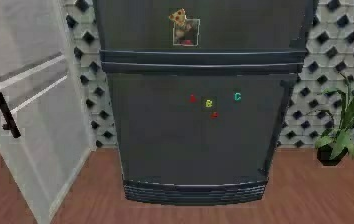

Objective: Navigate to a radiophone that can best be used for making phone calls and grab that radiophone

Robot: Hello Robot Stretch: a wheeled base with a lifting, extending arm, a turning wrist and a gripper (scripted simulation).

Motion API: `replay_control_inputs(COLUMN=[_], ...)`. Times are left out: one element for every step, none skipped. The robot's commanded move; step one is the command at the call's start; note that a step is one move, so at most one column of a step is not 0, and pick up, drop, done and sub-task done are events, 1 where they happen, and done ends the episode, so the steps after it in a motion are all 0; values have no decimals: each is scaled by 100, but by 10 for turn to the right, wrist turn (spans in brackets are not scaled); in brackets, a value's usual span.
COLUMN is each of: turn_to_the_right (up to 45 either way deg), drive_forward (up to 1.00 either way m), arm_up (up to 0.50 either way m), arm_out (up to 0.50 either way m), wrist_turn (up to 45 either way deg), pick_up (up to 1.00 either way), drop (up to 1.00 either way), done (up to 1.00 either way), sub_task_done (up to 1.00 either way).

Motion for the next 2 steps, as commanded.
replay_control_inputs(turn_to_the_right=[450, 450], drive_forward=[0, 0], arm_up=[0, 0], arm_out=[0, 0], wrist_turn=[0, 0], pick_up=[0, 0], drop=[0, 0], done=[0, 0], sub_task_done=[0, 0])
